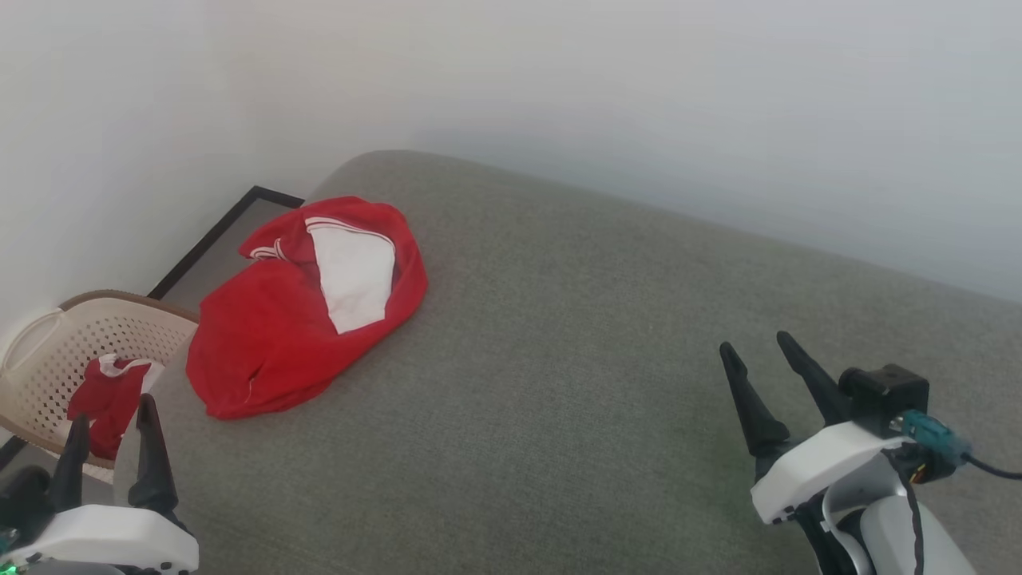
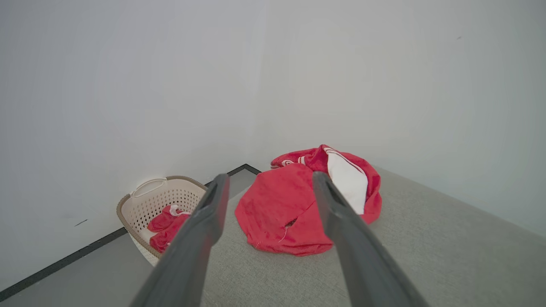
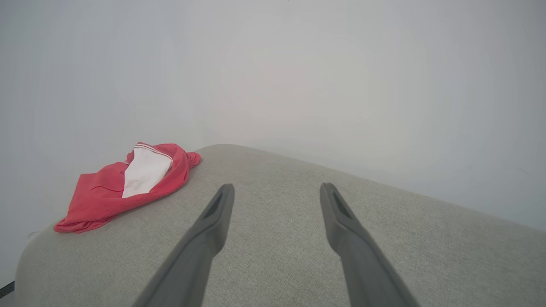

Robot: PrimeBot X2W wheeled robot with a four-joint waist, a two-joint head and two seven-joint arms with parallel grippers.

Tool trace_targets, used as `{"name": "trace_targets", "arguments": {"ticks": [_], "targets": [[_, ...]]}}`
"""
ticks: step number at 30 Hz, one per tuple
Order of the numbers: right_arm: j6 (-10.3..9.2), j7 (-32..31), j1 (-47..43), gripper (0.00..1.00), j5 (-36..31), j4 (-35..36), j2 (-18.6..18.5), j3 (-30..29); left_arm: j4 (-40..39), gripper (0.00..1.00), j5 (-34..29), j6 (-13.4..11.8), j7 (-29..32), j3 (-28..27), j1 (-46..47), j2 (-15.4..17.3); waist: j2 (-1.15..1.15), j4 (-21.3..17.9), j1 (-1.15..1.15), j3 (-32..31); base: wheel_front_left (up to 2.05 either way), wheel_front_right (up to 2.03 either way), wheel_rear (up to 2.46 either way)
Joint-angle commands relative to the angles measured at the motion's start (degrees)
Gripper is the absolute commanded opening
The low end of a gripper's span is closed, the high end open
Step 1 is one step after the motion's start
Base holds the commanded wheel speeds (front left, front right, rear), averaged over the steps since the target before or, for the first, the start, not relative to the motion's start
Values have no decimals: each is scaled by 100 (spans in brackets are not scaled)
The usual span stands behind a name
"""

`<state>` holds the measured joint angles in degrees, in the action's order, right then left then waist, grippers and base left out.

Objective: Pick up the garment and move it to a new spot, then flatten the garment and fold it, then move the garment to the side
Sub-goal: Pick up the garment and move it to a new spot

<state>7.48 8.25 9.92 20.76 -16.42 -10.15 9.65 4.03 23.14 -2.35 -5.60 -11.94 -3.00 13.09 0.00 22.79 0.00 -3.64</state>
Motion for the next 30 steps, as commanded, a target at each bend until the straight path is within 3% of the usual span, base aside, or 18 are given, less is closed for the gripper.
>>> {"name": "trace_targets", "arguments": {"ticks": [1, 8, 17, 24, 30], "targets": [[2, 26, 86, 100, 12, 40, -31, -1, -10, 100, 49, -16, -8, -27, 18, -12, 0, -38, 0, 61, 0, 0, 0], [2, -64, 252, 100, -53, 194, -136, -69, 206, 100, 364, 105, 84, -46, 468, 6, 0, -309, 0, 414, 0, 0, 0], [2, -208, 534, 100, -123, 495, -274, -126, 1027, 100, 547, 283, 352, -60, 1700, 454, 0, -777, 0, 1053, 0, 0, 0], [2, -333, 770, 100, -187, 828, -435, -169, 2399, 100, 725, 472, 593, 12, 3037, 846, 0, -1136, 0, 1754, 0, 0, 0], [2, -500, 984, 100, -256, 1206, -615, -269, 3698, 100, 670, 394, 865, 124, 4051, 1090, 0, -1344, 0, 2415, 0, 0, 0]]}}
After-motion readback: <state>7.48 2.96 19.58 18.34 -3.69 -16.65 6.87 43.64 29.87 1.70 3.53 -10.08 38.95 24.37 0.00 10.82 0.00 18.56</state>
